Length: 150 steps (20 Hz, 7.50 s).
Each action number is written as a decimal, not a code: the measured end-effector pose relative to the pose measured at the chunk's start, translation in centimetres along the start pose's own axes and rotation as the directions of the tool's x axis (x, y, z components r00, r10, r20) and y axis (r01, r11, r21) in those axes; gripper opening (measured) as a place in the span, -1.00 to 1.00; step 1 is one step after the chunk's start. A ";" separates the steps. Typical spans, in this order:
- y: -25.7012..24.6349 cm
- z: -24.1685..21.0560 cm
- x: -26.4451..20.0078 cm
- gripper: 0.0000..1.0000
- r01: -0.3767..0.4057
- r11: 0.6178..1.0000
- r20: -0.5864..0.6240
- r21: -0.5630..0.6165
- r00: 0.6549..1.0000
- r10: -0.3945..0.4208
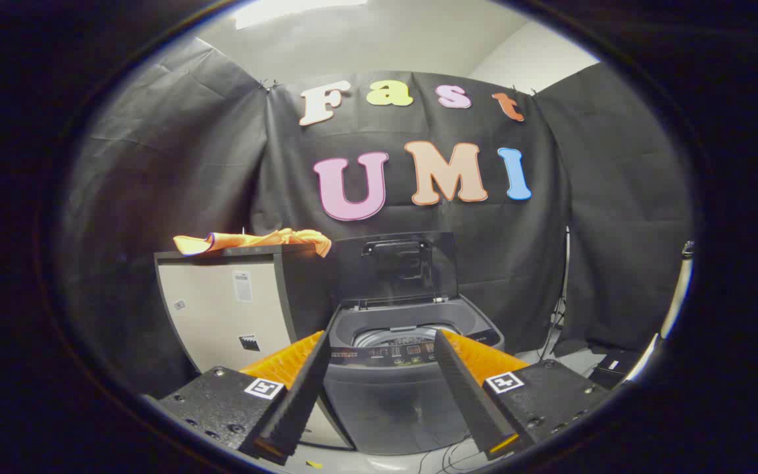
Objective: Put the clothes into the washing machine and then close the washing machine lid.
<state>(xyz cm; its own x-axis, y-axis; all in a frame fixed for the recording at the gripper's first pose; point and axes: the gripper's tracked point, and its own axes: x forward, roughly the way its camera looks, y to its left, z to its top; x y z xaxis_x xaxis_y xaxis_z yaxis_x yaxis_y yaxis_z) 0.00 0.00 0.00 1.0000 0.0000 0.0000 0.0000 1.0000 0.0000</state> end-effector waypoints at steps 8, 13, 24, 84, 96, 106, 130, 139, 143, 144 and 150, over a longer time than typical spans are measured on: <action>-0.2 -0.5 0.3 0.92 0.007 1.000 -0.005 0.000 1.000 -0.007; 0.7 -0.1 0.5 0.92 0.002 1.000 -0.004 0.016 1.000 -0.002; 12.0 9.3 5.4 0.91 -0.077 0.996 0.008 0.055 0.997 0.077; 15.3 32.0 26.8 -1.00 -0.078 0.996 0.144 -0.052 0.986 0.085; 3.8 20.0 30.0 -1.00 0.051 0.986 0.022 -0.161 0.999 -0.049; -2.8 -0.1 32.1 -1.00 0.071 0.989 -0.244 -0.131 0.964 -0.101; -5.1 0.0 33.1 0.95 0.090 0.980 -0.252 -0.177 0.958 -0.133; -2.2 9.5 32.4 0.95 -0.011 0.980 -0.133 -0.197 0.991 -0.016; -0.6 15.0 33.3 0.94 -0.025 0.972 -0.004 -0.232 1.000 0.025; 0.0 15.9 33.6 0.94 -0.034 0.972 0.019 -0.231 0.999 0.040; 1.0 20.7 37.7 0.93 0.046 0.973 0.165 -0.227 0.986 -0.008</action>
<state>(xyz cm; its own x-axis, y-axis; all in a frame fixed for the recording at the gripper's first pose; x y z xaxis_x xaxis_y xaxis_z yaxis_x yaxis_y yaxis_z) 37.66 0.98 20.72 0.9863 -0.0076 0.1651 0.0455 0.9727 -0.2274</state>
